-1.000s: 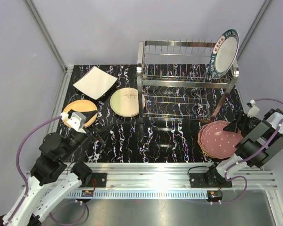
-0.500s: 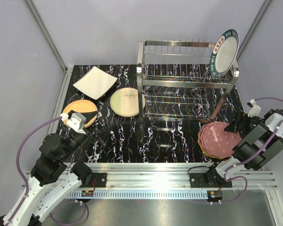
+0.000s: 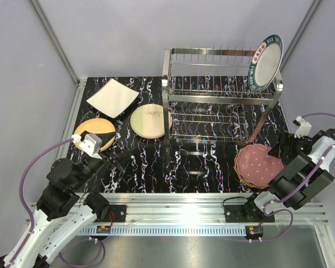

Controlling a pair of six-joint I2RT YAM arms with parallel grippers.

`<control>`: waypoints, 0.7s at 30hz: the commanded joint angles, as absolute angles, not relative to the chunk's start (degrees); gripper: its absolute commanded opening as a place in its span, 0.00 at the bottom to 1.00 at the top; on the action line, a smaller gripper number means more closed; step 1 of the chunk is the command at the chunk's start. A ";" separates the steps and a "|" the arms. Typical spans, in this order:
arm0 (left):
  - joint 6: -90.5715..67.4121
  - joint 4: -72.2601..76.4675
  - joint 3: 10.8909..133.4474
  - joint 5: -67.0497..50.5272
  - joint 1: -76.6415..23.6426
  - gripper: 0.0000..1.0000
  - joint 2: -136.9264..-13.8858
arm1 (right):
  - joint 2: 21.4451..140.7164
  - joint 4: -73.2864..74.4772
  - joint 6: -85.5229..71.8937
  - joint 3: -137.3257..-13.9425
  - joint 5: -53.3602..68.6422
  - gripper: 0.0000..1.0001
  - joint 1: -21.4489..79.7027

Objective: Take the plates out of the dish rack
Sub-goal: Place the plate on the table

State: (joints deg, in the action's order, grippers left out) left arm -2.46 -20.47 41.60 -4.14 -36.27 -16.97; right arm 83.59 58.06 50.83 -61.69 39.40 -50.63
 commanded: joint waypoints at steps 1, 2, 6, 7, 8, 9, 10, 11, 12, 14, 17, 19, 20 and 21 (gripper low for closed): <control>-2.20 -17.67 41.84 -5.18 -36.04 0.99 -17.05 | 80.16 57.30 53.26 -62.31 38.32 1.00 -50.27; -2.20 -17.67 41.92 -5.27 -36.12 0.99 -16.96 | 79.11 57.48 53.52 -62.49 38.23 1.00 -50.27; -2.90 -17.05 41.49 -5.97 -36.04 0.99 -17.14 | 75.68 59.15 55.28 -63.63 38.50 1.00 -50.27; -2.99 -16.88 41.40 -6.06 -36.12 0.99 -17.05 | 74.89 59.24 55.46 -63.63 38.50 1.00 -50.27; -3.08 -16.88 41.14 -6.15 -36.04 0.99 -16.96 | 73.32 59.50 55.63 -63.81 38.41 1.00 -50.36; -3.16 -16.70 41.05 -5.98 -36.04 0.99 -16.88 | 72.60 59.76 55.81 -63.98 38.32 1.00 -50.27; -3.25 -16.53 40.96 -5.89 -36.04 0.99 -16.70 | 71.90 60.03 55.90 -64.16 38.32 1.00 -50.27; -3.25 -16.52 40.87 -5.98 -36.04 0.99 -16.53 | 70.59 60.64 55.99 -64.86 38.23 1.00 -50.27; -3.34 -16.52 40.87 -5.89 -36.04 0.99 -16.52 | 69.79 60.91 56.07 -65.21 38.23 1.00 -50.36; -3.25 -16.79 41.04 -5.80 -36.12 0.99 -16.44 | 67.08 60.91 55.46 -66.61 38.58 1.00 -50.27; -2.90 -16.96 41.22 -5.71 -36.12 0.99 -16.52 | 62.41 57.15 49.24 -68.11 38.93 1.00 -50.27; -2.64 -16.96 41.48 -5.89 -36.12 0.99 -16.44 | 60.30 57.04 42.99 -70.04 39.81 1.00 -50.36; -2.55 -16.96 41.66 -5.89 -36.04 0.99 -16.52 | 60.12 60.52 42.20 -73.53 42.86 1.00 -50.36; -2.29 -17.05 41.83 -5.89 -36.12 0.99 -16.61 | 60.20 62.99 43.41 -75.65 44.72 1.00 -50.27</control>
